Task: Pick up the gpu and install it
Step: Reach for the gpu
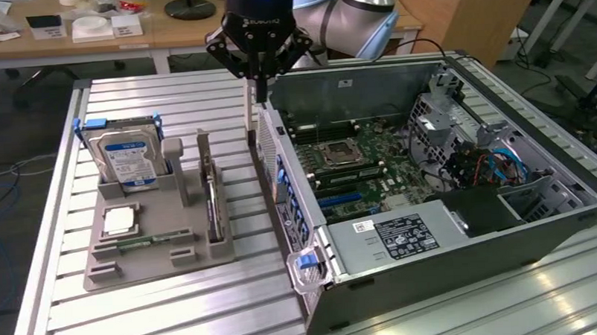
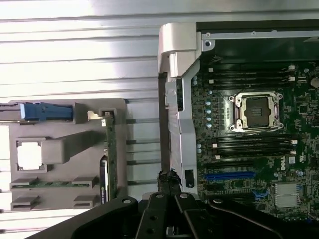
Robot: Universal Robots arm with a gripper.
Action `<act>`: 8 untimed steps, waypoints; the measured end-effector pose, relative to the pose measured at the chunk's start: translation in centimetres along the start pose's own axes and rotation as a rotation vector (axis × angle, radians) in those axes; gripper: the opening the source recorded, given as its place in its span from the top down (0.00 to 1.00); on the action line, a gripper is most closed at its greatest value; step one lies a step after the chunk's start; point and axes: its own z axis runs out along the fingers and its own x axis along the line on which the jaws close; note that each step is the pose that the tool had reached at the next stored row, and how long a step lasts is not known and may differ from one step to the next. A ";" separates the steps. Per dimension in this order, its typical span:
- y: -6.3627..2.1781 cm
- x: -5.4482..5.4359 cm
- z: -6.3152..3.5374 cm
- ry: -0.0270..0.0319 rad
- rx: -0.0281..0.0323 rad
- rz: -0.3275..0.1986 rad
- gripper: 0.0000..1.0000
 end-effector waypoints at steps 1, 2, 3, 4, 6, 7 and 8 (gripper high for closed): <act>0.00 0.3 -0.01 0.0000 0.0000 0.000 0.89; -0.01 0.5 -0.01 0.0000 0.0000 0.000 0.89; -0.01 0.8 -0.02 0.0000 0.0000 0.000 0.89; -0.01 1.0 -0.02 0.0000 0.0000 0.001 0.89; -0.01 1.5 -0.04 0.0001 0.0001 0.001 0.89; -0.01 1.7 -0.05 0.0001 0.0001 0.001 0.89; -0.02 2.0 -0.05 0.0000 0.0001 0.001 0.89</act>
